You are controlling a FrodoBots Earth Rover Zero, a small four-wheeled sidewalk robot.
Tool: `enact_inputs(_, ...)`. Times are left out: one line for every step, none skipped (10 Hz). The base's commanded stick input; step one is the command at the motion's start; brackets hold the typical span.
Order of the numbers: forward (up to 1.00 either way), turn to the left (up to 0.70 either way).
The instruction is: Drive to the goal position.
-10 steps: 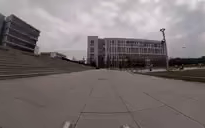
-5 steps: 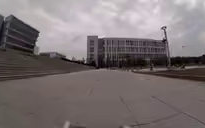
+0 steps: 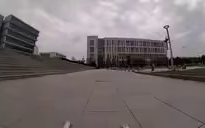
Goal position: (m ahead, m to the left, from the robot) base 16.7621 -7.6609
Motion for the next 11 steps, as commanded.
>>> enact_inputs(0.7,0.0)
enact_inputs(0.7,0.0)
enact_inputs(0.7,0.0)
enact_inputs(0.7,0.0)
enact_inputs(0.7,0.0)
enact_inputs(0.7,0.0)
enact_inputs(0.7,0.0)
enact_inputs(0.7,0.0)
enact_inputs(0.7,0.0)
enact_inputs(0.7,0.0)
enact_inputs(0.7,0.0)
